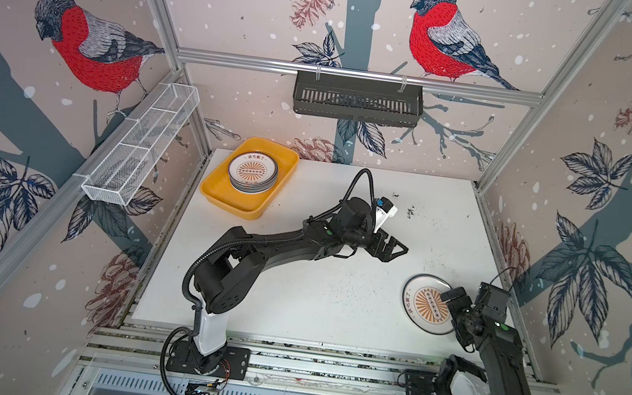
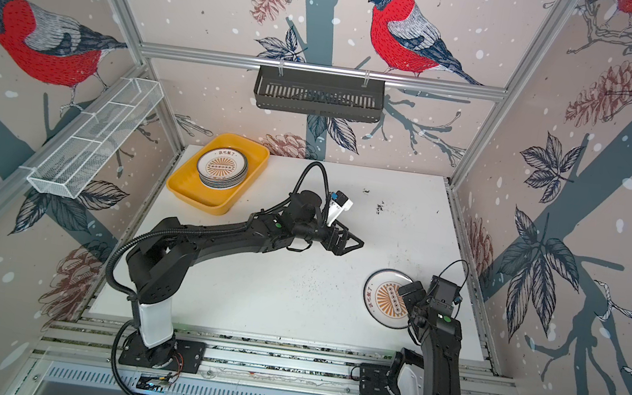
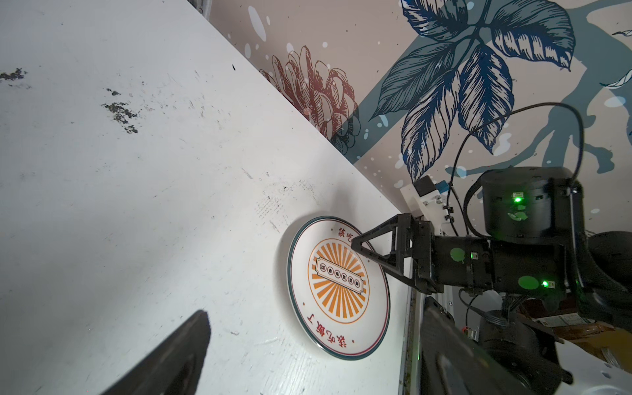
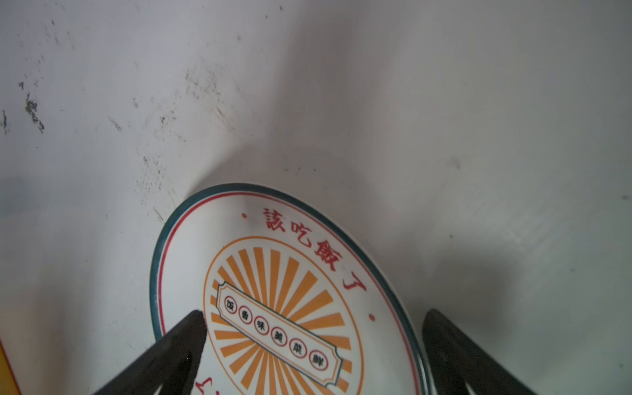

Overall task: Place the plates into the plastic bin on the countertop
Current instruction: 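Grip the nearer plate's edge with the right gripper and tilt it up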

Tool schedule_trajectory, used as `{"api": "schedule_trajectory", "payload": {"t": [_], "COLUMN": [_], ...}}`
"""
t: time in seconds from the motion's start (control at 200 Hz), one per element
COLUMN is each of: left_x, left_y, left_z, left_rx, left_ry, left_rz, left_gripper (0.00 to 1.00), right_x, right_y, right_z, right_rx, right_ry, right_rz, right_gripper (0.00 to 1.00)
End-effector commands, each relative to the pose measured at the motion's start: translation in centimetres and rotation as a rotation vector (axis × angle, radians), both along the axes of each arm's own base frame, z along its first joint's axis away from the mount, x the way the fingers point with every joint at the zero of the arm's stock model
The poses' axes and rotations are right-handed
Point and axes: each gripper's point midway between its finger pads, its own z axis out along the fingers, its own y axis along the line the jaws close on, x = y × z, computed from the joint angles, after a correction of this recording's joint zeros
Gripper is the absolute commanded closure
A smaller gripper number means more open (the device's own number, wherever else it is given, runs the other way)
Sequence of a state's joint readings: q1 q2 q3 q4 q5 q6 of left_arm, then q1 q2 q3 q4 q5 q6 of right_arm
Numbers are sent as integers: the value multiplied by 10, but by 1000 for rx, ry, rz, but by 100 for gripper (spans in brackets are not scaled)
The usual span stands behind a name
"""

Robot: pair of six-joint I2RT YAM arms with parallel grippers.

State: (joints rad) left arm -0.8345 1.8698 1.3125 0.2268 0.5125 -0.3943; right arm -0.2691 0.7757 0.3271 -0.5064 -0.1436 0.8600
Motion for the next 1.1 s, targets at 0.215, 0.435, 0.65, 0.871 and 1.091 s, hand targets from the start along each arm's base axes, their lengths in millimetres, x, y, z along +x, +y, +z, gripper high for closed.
{"api": "schedule_trajectory", "payload": {"t": [0.215, 0.435, 0.65, 0.871, 1.091], "left_x": [8, 34, 35, 39, 41], "left_y": [10, 38, 36, 27, 19], "left_z": [-16, -61, -95, -115, -136], "left_rx": [29, 122, 198, 209, 212], "left_ry": [51, 223, 320, 379, 456], "left_rz": [38, 156, 145, 138, 139], "left_gripper": [4, 12, 20, 26, 32], "right_x": [24, 43, 66, 86, 105], "right_y": [41, 65, 81, 85, 90], "right_z": [10, 17, 25, 30, 30], "right_rx": [73, 89, 57, 5, 1], "right_ry": [-93, -141, -167, -186, -200], "right_rz": [118, 195, 275, 328, 360], "right_gripper": [0, 0, 0, 0, 0]}}
